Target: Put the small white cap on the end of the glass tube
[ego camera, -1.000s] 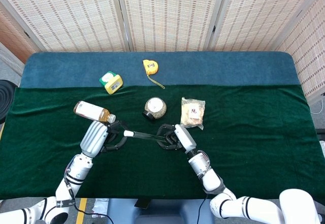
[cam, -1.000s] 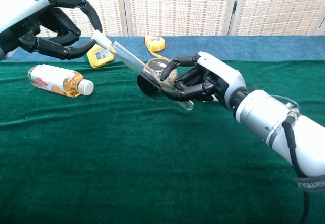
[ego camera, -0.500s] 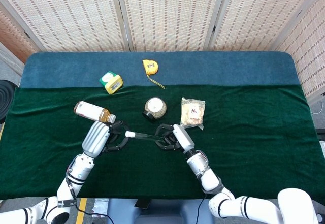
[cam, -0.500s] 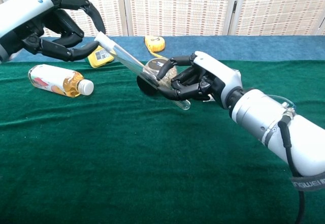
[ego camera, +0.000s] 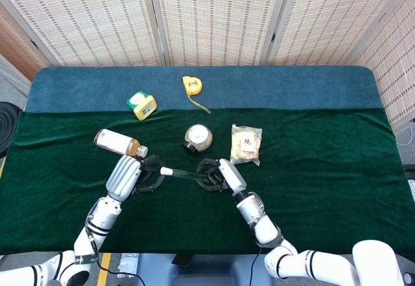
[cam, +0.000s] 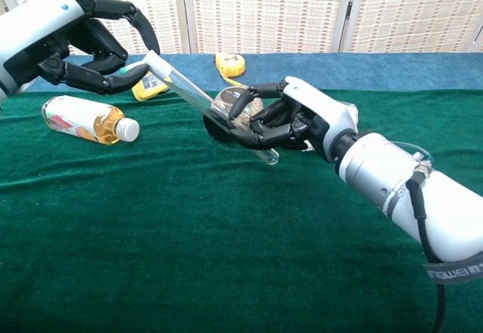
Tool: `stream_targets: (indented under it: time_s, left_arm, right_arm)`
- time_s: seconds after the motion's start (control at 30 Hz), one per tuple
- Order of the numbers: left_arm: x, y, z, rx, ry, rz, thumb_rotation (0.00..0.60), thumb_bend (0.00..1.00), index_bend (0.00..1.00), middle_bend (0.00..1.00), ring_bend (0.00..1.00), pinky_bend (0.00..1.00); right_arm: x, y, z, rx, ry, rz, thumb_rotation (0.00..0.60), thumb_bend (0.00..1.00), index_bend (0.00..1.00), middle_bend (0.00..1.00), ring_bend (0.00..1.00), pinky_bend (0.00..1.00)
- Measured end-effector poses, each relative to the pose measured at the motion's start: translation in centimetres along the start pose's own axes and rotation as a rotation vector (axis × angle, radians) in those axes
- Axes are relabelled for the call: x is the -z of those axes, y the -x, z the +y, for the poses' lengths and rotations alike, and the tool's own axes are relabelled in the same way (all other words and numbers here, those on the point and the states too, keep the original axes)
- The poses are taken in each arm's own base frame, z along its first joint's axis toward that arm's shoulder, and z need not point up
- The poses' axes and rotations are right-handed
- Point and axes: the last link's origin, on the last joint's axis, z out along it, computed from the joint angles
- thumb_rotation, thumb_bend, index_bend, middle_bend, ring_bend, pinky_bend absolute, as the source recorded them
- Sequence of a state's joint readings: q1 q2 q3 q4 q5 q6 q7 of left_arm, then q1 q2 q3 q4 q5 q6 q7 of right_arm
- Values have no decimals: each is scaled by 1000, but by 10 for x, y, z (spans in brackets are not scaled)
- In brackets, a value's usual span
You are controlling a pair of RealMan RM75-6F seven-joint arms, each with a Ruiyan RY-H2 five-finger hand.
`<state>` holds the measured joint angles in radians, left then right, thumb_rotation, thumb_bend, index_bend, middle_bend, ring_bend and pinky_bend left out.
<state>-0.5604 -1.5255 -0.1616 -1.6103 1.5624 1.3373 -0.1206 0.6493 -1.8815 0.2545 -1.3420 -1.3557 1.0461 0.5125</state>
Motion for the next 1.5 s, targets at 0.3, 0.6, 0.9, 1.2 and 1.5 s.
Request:
stream_targets:
  time_s: [0.3,0.6,0.9,1.2,1.5]
  left_arm:
    - [1,0,-3,-15,-14,-9,600,459,399,1000,901,812]
    - [9,-10,-9,-52,-45,-49,600,351,94,764,638,734]
    - [22,-32,-23,-111,-75,-66,600,346,99,552,418,494]
    - [38,-48,-40,-139,-156,-58,600,345,108,521,376,411]
    - [44,-50,-41,-134,-167,-46,600,344,108,503,355,383]
  right_arm:
    - [1,1,2,9,9,-6,600,580,710,928,1000,1000]
    - [7,-11,6,69,38,4,600,584,710,928,1000,1000]
    - [15,-35,14,265,92,-7,600,584,710,928,1000,1000]
    - [28,-51,32,529,195,-78,600,584,710,928,1000,1000]
    - [37,-45,48,644,238,-118,600,584,589,925,1000,1000]
